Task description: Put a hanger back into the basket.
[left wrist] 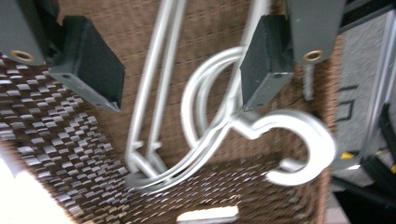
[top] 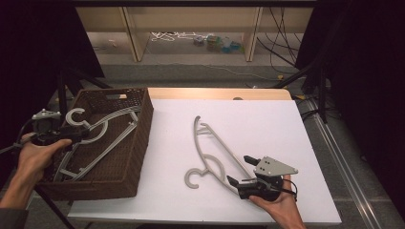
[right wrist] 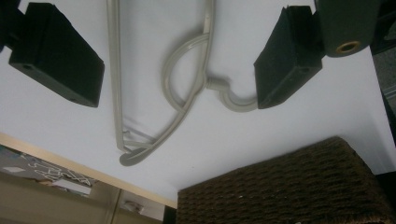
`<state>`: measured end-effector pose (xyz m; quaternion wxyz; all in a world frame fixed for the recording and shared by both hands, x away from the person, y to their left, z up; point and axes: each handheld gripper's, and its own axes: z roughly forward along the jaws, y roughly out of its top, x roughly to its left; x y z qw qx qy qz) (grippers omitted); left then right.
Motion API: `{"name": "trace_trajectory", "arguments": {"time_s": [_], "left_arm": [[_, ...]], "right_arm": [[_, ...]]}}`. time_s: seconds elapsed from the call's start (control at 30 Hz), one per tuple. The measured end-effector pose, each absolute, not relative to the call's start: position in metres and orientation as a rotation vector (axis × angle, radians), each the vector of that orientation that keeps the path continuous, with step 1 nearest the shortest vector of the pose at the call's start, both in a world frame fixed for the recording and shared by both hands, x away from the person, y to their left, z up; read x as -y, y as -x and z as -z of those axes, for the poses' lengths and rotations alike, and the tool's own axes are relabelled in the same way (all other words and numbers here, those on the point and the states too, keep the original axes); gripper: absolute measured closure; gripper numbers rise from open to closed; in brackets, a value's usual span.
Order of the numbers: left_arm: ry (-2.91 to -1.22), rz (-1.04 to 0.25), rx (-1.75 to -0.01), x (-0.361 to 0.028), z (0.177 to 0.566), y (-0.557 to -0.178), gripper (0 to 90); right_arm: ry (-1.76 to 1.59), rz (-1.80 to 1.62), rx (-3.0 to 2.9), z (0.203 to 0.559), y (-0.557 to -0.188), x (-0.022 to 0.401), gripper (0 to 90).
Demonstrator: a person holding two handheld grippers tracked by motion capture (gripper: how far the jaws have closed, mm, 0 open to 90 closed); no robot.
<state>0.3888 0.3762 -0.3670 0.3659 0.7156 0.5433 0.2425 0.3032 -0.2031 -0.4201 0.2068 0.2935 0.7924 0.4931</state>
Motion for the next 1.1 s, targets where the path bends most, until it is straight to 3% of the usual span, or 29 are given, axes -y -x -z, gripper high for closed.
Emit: {"name": "trace_trajectory", "arguments": {"time_s": [0.23, 0.5, 0.83, 1.1], "left_arm": [[-1.656, -0.626, -1.238, -0.335, 0.354, -0.358, 24.2], [-1.565, -0.568, -1.080, -0.284, 0.347, -0.333, 21.7], [-1.550, -0.526, -0.928, -0.235, 0.353, -0.319, 21.2], [-1.547, -0.524, -0.879, -0.219, 0.370, -0.319, 20.8]], "right_arm": [[-0.824, -1.378, -2.194, 0.419, -0.302, 0.203, 16.9], [-0.811, -1.379, -2.195, 0.420, -0.302, 0.202, 16.8], [-0.830, -1.386, -2.200, 0.420, -0.301, 0.202, 16.8], [-0.818, -1.409, -2.170, 0.422, -0.304, 0.205, 16.8]]}}
